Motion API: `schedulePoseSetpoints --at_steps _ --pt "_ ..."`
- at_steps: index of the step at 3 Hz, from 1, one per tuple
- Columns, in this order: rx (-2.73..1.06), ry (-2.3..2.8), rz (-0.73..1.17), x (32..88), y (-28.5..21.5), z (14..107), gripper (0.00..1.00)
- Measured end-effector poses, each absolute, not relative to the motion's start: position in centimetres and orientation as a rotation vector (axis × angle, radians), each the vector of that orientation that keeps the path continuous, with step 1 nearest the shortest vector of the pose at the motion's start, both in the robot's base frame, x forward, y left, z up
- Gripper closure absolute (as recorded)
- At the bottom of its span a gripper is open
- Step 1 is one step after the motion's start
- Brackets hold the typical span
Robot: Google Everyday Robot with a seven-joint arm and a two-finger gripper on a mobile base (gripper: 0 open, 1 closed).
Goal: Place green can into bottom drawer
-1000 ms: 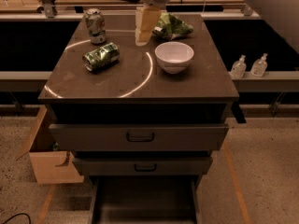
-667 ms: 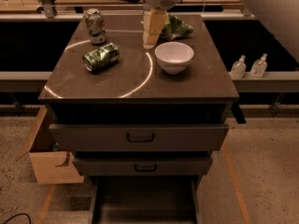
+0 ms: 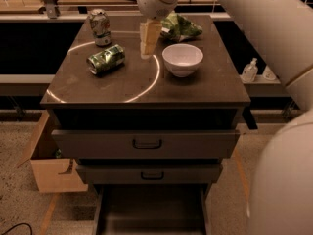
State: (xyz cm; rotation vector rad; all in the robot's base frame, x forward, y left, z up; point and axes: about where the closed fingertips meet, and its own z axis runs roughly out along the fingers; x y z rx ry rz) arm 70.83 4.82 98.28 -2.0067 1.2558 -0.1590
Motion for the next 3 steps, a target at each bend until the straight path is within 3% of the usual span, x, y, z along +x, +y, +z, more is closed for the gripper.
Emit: schedulePoseSetpoints --at_steps 3 --pt "-2.240 1.248 -0.069 75.7 10.2 92.6 0.00"
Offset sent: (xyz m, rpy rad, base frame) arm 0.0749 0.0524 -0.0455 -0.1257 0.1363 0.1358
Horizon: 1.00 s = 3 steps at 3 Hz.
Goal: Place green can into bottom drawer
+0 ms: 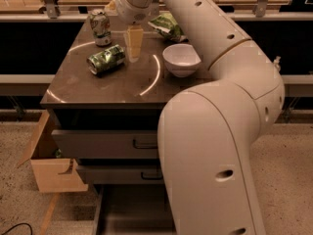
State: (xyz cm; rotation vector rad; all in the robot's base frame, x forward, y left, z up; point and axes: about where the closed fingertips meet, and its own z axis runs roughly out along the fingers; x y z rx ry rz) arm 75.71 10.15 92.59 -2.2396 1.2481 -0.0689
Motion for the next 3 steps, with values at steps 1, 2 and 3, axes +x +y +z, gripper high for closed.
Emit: schedulePoseSetpoints --at_steps 1,2,3 --pt "-2.285 1.277 -0.029 75.5 12.1 90.4 0.00" --pt "-2.306 1.272 -0.001 75.5 13.6 89.3 0.00" --pt "-2.328 1.253 0.027 75.7 15.3 88.1 0.00"
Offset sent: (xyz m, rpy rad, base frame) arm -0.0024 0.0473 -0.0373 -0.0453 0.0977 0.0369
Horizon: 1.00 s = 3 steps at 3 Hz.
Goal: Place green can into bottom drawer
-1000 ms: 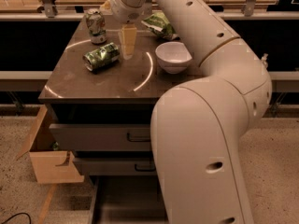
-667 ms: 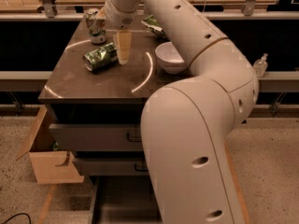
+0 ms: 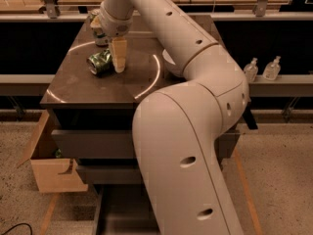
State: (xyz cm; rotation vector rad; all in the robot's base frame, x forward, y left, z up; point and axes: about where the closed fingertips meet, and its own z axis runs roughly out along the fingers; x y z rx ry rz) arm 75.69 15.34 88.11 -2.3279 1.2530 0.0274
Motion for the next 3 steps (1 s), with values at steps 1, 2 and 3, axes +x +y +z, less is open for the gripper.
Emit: schedulePoseSetpoints --at_steps 1,2,3 --pt "-2.344 1.252 0.059 75.69 16.11 86.97 0.18" --pt "-2.354 1.250 0.080 75.59 16.41 86.40 0.41" --pt "-2.356 1.247 0.095 75.40 16.54 86.31 0.64"
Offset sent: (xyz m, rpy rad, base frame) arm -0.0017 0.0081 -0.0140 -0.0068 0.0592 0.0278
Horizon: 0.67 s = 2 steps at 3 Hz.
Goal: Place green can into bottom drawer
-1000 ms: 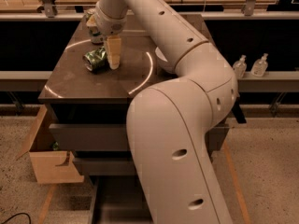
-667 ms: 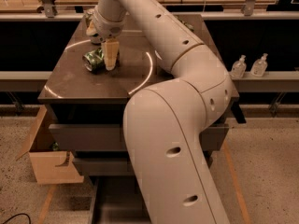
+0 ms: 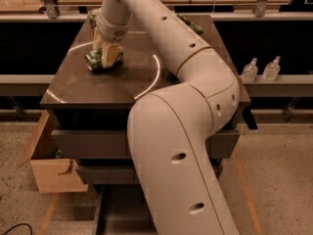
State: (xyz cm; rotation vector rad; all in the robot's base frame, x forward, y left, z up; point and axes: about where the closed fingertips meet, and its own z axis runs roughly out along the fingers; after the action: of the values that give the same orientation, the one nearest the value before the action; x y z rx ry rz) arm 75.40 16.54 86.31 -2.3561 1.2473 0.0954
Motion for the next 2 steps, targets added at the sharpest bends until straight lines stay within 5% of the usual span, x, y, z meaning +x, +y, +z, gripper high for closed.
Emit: schedulePoseSetpoints --at_steps 1,2 --pt "-2.320 1.254 0.103 75.2 16.1 87.6 0.88" --pt "-2.179 1.309 0.078 74.6 14.1 91.6 1.00"
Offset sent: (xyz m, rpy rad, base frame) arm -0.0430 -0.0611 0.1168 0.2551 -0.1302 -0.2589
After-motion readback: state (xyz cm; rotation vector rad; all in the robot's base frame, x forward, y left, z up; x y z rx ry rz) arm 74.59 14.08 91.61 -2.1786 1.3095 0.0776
